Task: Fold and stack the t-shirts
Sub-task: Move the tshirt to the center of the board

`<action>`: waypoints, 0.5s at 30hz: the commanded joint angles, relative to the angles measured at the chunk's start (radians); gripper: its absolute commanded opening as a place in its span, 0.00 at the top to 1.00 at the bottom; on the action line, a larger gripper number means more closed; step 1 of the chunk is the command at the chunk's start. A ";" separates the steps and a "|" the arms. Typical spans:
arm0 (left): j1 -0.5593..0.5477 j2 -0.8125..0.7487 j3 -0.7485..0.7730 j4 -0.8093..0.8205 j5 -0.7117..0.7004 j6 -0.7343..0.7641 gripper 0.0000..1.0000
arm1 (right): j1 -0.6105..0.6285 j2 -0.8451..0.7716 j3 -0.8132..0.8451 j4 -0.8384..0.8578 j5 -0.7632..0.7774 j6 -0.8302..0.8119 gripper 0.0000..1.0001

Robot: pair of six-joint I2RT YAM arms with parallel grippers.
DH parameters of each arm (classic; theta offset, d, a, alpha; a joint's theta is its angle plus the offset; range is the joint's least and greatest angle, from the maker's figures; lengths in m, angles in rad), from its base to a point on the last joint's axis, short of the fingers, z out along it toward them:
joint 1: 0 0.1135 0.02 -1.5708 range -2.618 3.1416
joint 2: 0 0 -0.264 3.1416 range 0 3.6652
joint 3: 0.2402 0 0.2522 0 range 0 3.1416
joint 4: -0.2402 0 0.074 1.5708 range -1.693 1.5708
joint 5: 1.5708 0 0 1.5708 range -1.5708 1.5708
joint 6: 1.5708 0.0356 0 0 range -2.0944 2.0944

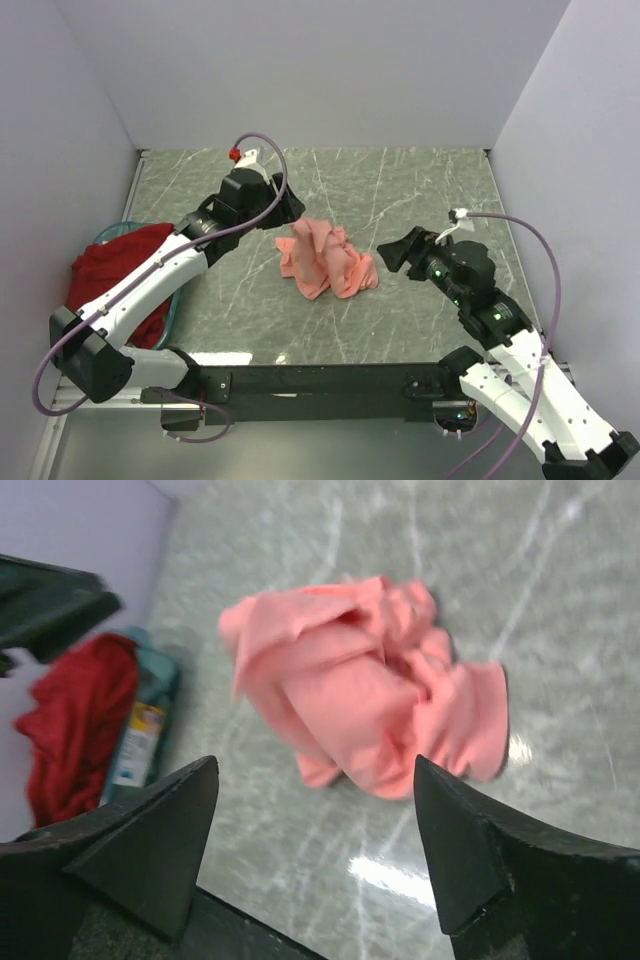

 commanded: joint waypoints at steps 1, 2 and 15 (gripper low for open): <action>0.001 -0.074 -0.045 0.053 -0.096 -0.033 0.32 | 0.005 0.039 -0.058 0.056 -0.004 0.039 0.16; 0.003 -0.085 -0.094 0.047 -0.127 -0.041 0.31 | 0.002 0.052 -0.070 0.067 -0.009 0.042 0.17; 0.003 -0.092 -0.305 0.178 -0.005 -0.051 0.40 | 0.019 0.243 -0.207 0.273 0.010 0.085 0.28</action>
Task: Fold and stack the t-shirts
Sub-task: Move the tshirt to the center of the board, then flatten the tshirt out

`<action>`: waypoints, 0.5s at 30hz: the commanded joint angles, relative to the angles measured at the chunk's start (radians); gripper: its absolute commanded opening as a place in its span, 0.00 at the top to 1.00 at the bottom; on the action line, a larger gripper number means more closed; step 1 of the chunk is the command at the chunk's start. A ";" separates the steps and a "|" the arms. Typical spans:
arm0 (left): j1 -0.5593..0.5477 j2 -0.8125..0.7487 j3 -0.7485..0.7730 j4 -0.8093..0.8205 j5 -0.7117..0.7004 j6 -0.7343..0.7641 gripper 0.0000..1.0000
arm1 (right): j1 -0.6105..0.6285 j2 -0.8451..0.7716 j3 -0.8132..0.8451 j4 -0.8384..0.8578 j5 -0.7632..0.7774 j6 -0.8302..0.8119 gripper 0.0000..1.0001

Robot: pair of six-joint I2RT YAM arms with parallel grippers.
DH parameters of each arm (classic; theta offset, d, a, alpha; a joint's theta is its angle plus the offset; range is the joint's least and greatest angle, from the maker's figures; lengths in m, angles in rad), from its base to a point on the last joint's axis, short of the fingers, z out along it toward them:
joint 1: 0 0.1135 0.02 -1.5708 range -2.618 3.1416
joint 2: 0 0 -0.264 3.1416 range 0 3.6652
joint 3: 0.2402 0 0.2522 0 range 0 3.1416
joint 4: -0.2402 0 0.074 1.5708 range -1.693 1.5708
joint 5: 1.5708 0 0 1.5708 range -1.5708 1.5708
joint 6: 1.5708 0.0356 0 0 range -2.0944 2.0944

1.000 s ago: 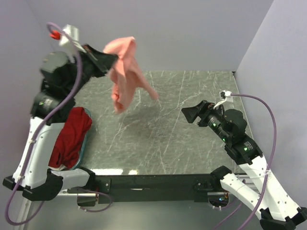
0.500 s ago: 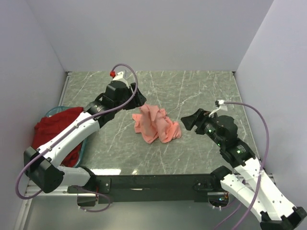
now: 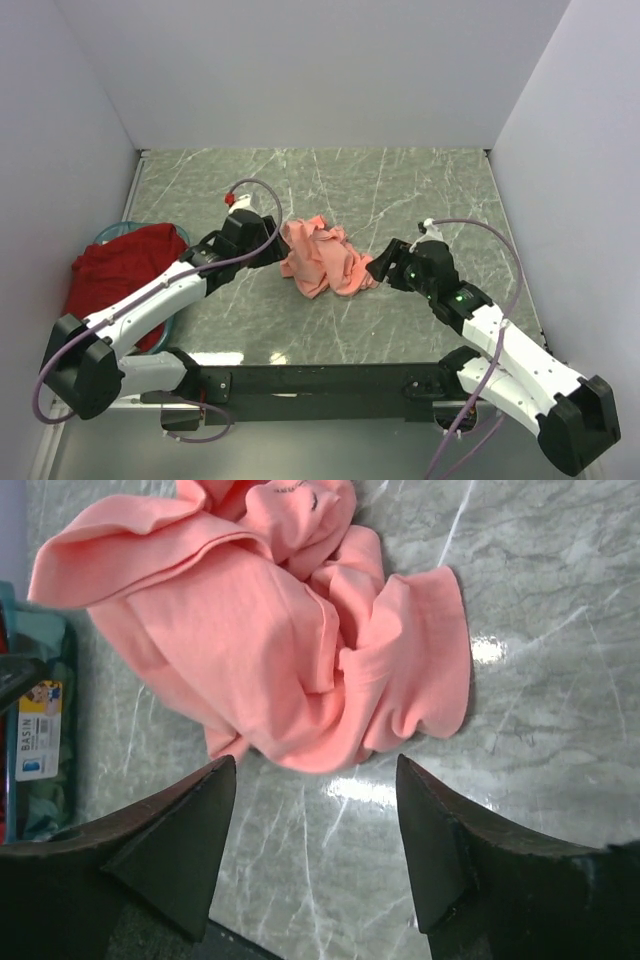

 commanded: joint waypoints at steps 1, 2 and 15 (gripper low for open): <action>-0.002 0.049 0.106 0.092 0.040 0.043 0.41 | 0.010 0.035 -0.009 0.127 0.022 0.024 0.29; -0.002 0.066 0.158 0.083 0.042 0.051 0.41 | 0.014 0.043 -0.010 0.133 0.027 0.025 0.29; -0.080 0.309 0.384 0.020 0.008 0.111 0.51 | 0.020 0.113 -0.025 0.164 0.070 0.027 0.32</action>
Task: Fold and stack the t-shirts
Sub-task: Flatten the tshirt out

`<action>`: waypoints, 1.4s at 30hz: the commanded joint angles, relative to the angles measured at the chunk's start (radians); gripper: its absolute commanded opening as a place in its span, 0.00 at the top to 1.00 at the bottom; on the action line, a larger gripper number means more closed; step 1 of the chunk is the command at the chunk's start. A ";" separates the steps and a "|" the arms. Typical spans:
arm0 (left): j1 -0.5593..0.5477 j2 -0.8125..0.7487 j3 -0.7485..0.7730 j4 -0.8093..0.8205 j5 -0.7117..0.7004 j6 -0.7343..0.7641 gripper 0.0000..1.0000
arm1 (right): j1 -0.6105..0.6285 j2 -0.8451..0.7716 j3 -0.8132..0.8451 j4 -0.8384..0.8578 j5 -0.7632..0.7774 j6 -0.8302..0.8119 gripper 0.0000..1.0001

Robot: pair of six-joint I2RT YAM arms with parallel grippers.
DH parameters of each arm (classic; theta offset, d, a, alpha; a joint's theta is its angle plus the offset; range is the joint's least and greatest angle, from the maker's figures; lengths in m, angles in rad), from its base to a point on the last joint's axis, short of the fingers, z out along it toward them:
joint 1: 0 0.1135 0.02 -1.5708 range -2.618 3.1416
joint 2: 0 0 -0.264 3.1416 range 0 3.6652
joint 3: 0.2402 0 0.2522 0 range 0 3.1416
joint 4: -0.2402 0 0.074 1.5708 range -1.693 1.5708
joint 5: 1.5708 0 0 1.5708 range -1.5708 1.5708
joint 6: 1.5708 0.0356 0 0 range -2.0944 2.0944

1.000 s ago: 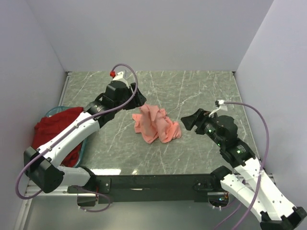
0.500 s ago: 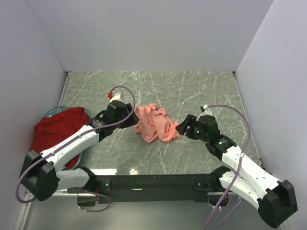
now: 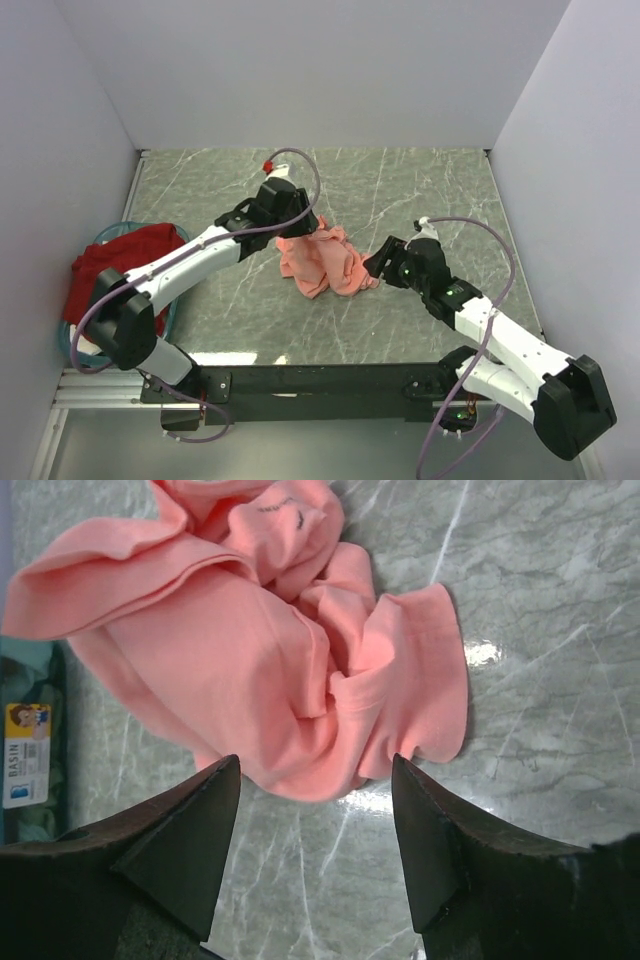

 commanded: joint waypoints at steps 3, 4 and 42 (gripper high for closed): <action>-0.045 0.054 0.073 -0.027 -0.038 0.043 0.52 | 0.007 0.037 -0.014 0.059 0.036 0.004 0.32; -0.047 0.065 0.080 -0.030 -0.043 0.043 0.53 | 0.007 0.045 -0.016 0.063 0.036 0.004 0.32; -0.036 -0.131 0.188 -0.242 -0.230 0.100 1.00 | 0.013 0.234 0.254 -0.046 0.178 -0.065 1.00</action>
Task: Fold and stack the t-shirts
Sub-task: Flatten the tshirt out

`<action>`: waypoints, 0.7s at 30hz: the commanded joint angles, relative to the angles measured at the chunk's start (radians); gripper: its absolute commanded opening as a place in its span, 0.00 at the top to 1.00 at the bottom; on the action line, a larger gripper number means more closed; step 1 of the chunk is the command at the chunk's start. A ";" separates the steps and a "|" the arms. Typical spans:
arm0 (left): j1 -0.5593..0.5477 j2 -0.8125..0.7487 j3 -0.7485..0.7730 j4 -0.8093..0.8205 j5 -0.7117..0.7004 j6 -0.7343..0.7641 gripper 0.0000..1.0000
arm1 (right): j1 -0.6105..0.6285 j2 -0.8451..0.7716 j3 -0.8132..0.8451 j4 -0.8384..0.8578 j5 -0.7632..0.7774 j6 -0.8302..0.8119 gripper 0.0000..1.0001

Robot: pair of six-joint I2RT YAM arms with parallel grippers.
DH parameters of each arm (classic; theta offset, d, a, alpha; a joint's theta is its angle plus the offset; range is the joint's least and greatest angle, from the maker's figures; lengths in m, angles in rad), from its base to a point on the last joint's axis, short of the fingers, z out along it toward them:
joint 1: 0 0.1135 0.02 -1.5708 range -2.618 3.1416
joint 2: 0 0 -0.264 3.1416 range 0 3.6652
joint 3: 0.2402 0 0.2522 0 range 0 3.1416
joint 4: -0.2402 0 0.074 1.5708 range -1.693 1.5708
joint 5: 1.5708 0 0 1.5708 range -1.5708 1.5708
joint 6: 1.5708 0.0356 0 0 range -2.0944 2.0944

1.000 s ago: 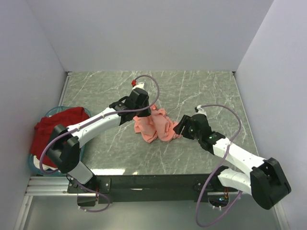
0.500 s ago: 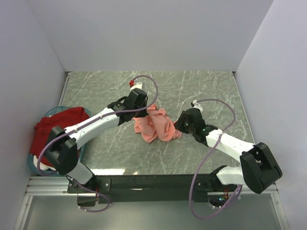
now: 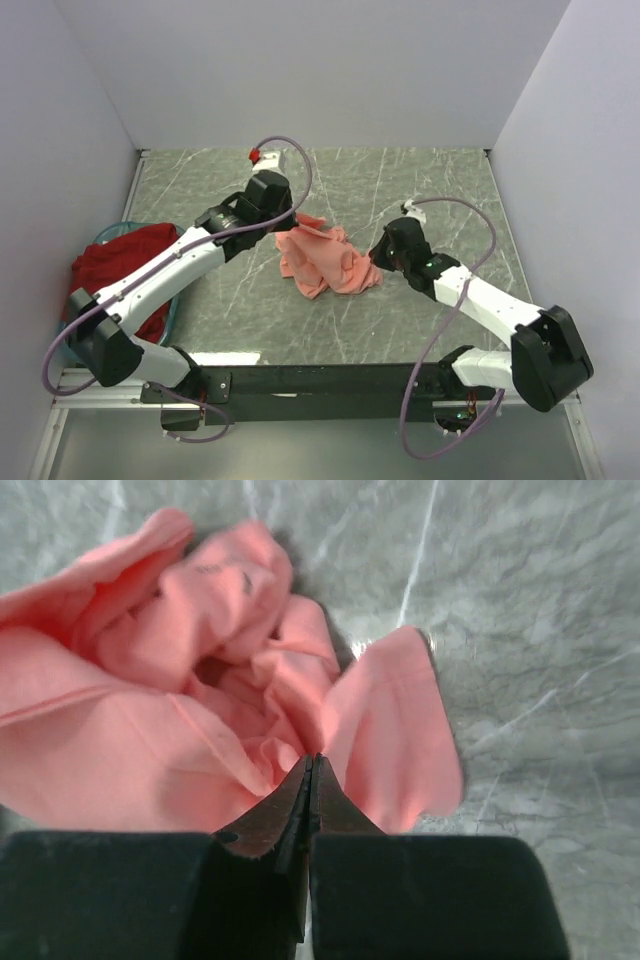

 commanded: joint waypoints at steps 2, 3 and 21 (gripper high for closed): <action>0.028 -0.080 0.087 -0.035 -0.048 0.041 1.00 | -0.001 -0.125 0.140 -0.112 0.098 -0.051 1.00; 0.036 -0.098 0.112 -0.044 -0.051 0.046 1.00 | -0.001 -0.141 0.158 -0.130 0.115 -0.057 1.00; 0.249 -0.066 0.693 -0.093 -0.112 0.158 1.00 | -0.231 -0.149 0.888 -0.384 0.190 -0.257 1.00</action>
